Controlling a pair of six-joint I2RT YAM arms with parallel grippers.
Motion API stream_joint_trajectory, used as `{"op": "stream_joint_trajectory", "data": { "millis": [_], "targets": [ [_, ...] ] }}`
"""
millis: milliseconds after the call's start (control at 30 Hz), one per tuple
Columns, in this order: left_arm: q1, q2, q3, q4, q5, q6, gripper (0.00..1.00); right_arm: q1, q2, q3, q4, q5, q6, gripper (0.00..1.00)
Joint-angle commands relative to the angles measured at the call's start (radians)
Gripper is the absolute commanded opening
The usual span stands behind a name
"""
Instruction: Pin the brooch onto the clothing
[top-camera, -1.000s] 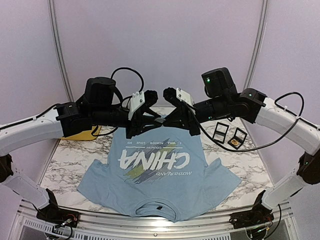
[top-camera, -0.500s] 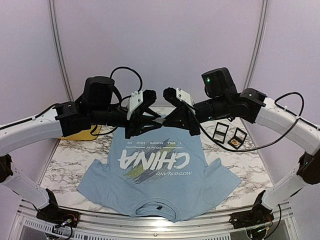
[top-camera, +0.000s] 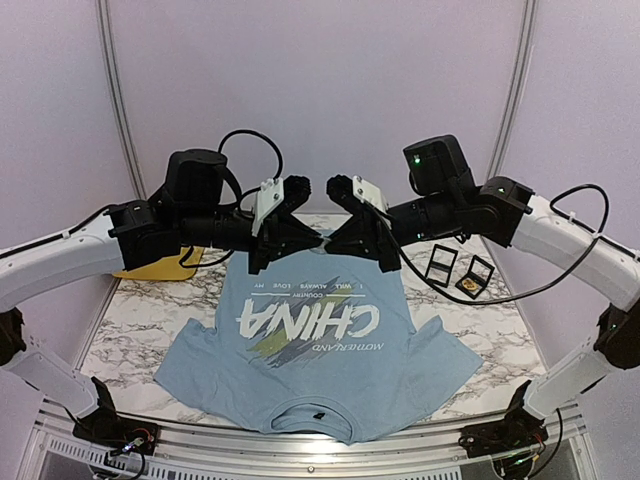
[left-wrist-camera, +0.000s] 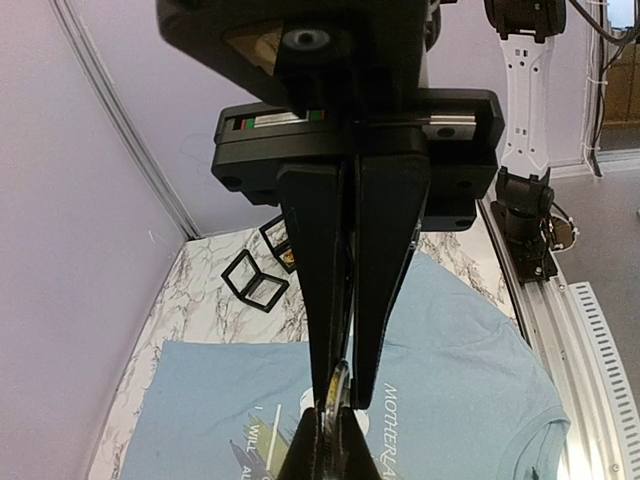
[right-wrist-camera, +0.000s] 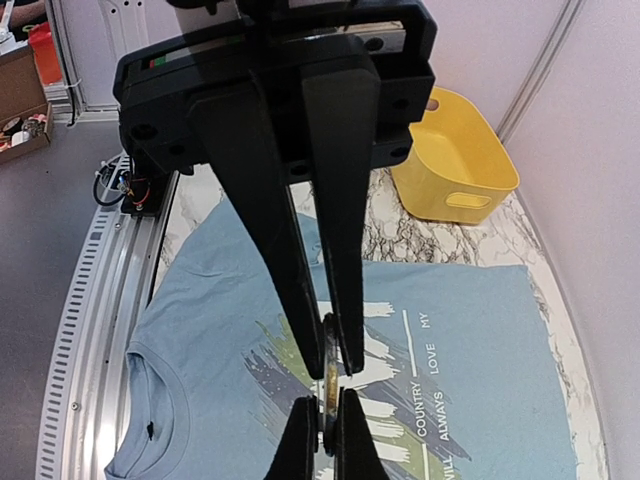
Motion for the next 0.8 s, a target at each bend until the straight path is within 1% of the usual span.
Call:
{"op": "stream_joint_trajectory", "data": {
  "millis": [0,100,133,200,233,300,367,400,467,533,600,700,767],
  "targets": [
    [-0.001,-0.003,0.032,-0.014,0.006,-0.002,0.00,0.006,-0.026,0.007,0.018,0.007,-0.002,0.00],
    [-0.001,-0.001,0.032,-0.013,-0.019,-0.008,0.00,0.006,-0.028,0.006,0.029,0.015,0.007,0.00],
    [-0.001,-0.001,0.034,-0.004,-0.043,-0.025,0.00,0.006,-0.030,0.003,0.041,0.028,0.022,0.04],
    [0.000,-0.007,0.021,0.066,-0.105,-0.086,0.00,0.001,-0.044,-0.014,0.075,0.047,0.045,0.30],
    [0.003,-0.018,-0.008,0.136,-0.134,-0.123,0.00,-0.013,-0.066,-0.035,0.114,0.047,0.065,0.43],
    [0.006,-0.051,-0.069,0.298,-0.185,-0.209,0.00,-0.053,-0.114,-0.113,0.257,0.011,0.150,0.59],
    [0.007,-0.074,-0.139,0.457,-0.220,-0.308,0.00,-0.097,-0.162,-0.224,0.464,-0.071,0.276,0.75],
    [0.007,-0.077,-0.160,0.526,-0.224,-0.364,0.00,-0.109,-0.181,-0.274,0.570,-0.090,0.335,0.77],
    [0.006,-0.074,-0.201,0.656,-0.218,-0.464,0.00,-0.113,-0.197,-0.363,0.749,-0.090,0.435,0.77],
    [0.005,-0.067,-0.236,0.769,-0.201,-0.550,0.00,-0.113,-0.191,-0.425,0.892,-0.101,0.545,0.71],
    [0.005,-0.057,-0.251,0.840,-0.190,-0.613,0.00,-0.111,-0.175,-0.438,0.978,-0.113,0.612,0.64],
    [0.005,-0.043,-0.261,0.883,-0.170,-0.659,0.00,-0.109,-0.146,-0.445,1.103,-0.148,0.692,0.53],
    [0.004,-0.034,-0.265,0.903,-0.151,-0.682,0.00,-0.101,-0.122,-0.433,1.133,-0.166,0.712,0.45]
  ]
}}
